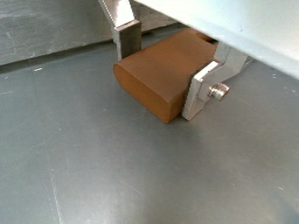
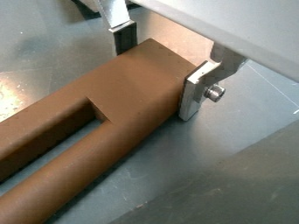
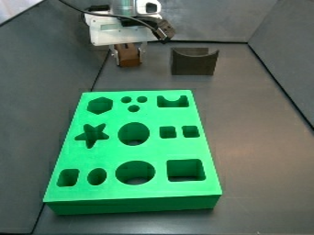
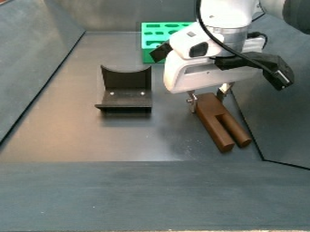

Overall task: Pick up the square-circle object. Move up. Place the square-circle object on the fixture. Regrasp the square-circle object. Rotate the square-circle object. Move to above the board. Insert the square-circle object.
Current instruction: Pick up the square-circle object.

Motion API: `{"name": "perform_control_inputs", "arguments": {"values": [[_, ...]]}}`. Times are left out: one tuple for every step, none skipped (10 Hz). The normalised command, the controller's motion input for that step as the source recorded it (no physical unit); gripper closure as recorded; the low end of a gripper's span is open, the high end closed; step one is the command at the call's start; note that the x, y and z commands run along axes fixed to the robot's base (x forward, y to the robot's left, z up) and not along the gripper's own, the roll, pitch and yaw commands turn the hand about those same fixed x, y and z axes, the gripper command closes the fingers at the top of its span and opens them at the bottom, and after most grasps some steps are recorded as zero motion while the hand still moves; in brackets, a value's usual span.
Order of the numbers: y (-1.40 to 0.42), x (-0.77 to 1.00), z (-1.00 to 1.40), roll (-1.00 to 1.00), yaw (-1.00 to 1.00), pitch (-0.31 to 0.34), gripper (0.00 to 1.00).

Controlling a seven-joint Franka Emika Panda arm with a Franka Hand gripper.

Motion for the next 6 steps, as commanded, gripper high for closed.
{"name": "perform_control_inputs", "arguments": {"values": [[0.00,0.00,0.00,0.00,0.00,0.000,1.00],[0.00,0.00,0.00,0.00,0.00,0.000,1.00],[0.00,0.00,0.00,0.00,0.00,0.000,1.00],[0.00,0.00,0.00,0.00,0.00,0.000,1.00],[0.00,0.00,0.00,0.00,0.00,0.000,1.00],[0.00,0.00,0.00,0.00,0.00,0.000,1.00]]}}
